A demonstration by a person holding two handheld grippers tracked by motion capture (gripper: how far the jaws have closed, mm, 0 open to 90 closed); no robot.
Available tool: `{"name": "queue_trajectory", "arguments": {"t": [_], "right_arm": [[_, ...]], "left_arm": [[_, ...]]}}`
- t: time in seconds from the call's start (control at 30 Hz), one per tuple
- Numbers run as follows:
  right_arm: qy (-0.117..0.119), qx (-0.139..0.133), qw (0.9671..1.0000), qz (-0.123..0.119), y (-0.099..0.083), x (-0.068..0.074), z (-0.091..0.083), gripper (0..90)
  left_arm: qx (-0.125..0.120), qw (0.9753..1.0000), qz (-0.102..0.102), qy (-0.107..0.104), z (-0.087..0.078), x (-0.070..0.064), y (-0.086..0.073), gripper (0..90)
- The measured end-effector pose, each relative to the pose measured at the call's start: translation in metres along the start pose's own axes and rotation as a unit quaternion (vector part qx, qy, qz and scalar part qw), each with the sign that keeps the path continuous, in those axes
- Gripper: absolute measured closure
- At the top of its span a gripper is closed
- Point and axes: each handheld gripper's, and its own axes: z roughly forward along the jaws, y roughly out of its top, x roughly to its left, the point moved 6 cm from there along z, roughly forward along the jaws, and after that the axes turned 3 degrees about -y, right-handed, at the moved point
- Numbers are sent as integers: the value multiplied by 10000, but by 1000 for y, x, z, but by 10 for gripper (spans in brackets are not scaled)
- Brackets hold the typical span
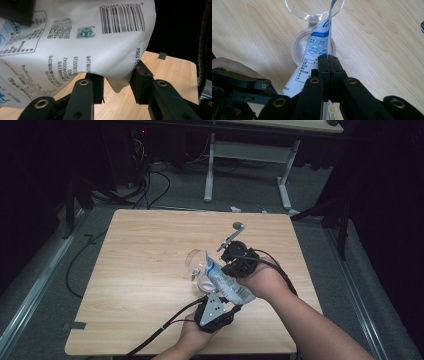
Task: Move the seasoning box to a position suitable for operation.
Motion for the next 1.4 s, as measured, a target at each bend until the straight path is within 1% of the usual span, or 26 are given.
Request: {"name": "queue_trajectory", "arguments": {"t": [0.53, 0.63, 0.93, 1.07, 1.4], "right_arm": [[20, -7, 10000, 25, -3, 1, -2, 900], [38, -12, 10000, 23, -3, 2, -3, 900], [10, -5, 10000, 22, -5, 1, -5, 900], [37, 0, 10000, 37, -6, 2, -6, 900], [-23, 12, 10000, 42, -8, 2, -8, 900]], "left_arm": [[58, 9999, -97, -54, -3, 1, -6, 671], [42, 9998, -157, -90, -4, 1, -7, 671], [74, 9998, -148, -83, -5, 2, -10, 673], [88, 9998, -155, -72, -6, 3, -13, 673], [84, 9998, -188, -64, -8, 4, -17, 677]]}}
